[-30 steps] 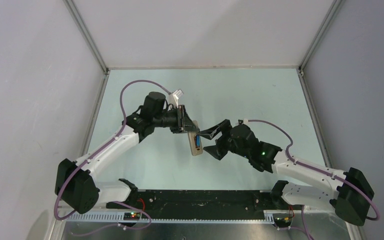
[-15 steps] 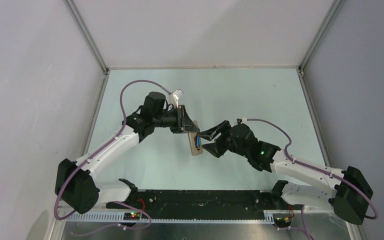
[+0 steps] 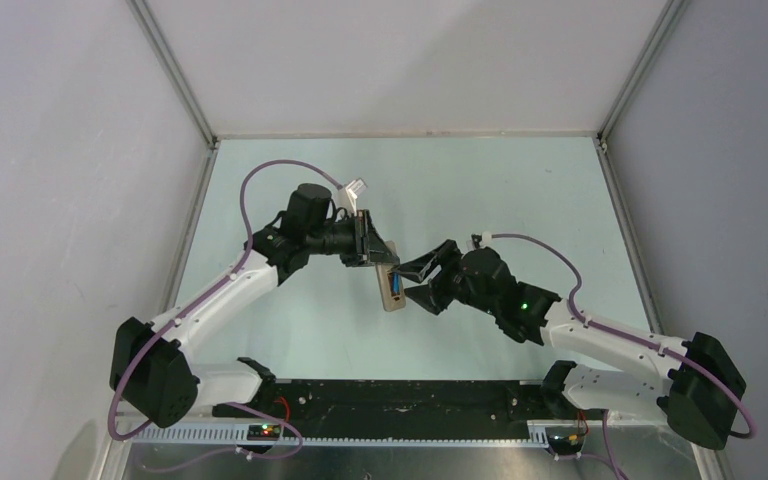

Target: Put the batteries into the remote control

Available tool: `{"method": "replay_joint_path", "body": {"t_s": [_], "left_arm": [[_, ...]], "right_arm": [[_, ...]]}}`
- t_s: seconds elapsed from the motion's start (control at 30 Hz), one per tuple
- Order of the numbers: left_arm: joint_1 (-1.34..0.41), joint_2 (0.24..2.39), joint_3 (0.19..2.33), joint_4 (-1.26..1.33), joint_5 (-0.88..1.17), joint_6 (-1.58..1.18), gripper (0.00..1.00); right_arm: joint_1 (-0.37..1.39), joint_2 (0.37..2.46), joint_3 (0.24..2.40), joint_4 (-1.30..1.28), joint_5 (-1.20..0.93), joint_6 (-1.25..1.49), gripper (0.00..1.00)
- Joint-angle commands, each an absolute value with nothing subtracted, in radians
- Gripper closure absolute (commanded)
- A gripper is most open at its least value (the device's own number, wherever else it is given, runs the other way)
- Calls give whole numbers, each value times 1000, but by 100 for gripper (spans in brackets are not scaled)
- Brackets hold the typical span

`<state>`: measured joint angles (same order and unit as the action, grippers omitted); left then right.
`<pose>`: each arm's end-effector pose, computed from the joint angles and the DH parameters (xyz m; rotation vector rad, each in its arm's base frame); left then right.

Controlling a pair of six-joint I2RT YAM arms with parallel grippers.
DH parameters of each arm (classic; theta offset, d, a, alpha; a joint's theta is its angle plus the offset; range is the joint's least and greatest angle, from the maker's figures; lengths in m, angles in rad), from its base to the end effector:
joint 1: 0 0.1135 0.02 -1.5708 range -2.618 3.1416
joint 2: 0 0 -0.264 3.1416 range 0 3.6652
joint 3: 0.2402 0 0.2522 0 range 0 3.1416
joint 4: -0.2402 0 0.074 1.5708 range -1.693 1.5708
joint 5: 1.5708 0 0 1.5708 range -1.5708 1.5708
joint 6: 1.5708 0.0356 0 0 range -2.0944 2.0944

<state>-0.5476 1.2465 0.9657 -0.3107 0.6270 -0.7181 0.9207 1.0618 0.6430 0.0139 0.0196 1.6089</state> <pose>0.2224 -0.1601 0.2962 0.2042 2.3729 -1.3533 0.1460 0.1908 0.2561 0.8130 2.2233 1.4814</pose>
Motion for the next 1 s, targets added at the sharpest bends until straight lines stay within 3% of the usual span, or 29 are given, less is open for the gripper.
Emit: {"method": "replay_joint_path", "body": {"t_s": [0.0,0.23,0.53,0.97], "left_arm": [[-548,1233,1021,-287,635,-732,100],[-548,1233,1023,-286,636,-732,100],[-548,1241,1013,-286,638,-729,100],[-548,1244,1007,-286,641,-728,100]], "right_arm": [[920,1063,641,65,12,1563,33],[922,1079,641,93,-31,1546,34],[917,1061,641,113,-25,1531,18],[891,1040,641,90,-31,1536,17]]}}
